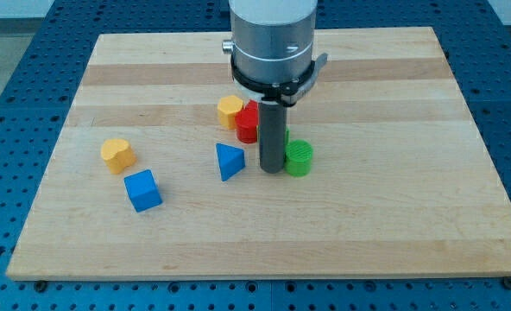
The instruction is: Move the green circle to the right of the red star
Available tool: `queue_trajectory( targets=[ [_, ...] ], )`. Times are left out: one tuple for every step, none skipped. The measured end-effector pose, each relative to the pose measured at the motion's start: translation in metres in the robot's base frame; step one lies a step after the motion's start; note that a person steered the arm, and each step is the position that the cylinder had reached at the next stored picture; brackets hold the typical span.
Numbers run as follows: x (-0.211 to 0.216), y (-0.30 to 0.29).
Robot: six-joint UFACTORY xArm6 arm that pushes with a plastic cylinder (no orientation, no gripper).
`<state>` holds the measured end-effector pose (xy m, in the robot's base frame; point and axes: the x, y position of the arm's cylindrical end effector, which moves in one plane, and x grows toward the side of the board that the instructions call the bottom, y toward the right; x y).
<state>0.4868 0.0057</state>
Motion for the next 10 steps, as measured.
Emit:
queue_trajectory(
  targets=[
    [0.032, 0.001],
    [0.018, 0.021],
    [-0.013, 0.044],
    [-0.028, 0.053],
    [-0.017, 0.059],
    [-0.019, 0.077],
    [-0.045, 0.068],
    [-0.056, 0.05],
    [-0.056, 0.067],
    [-0.061, 0.088]
  ],
)
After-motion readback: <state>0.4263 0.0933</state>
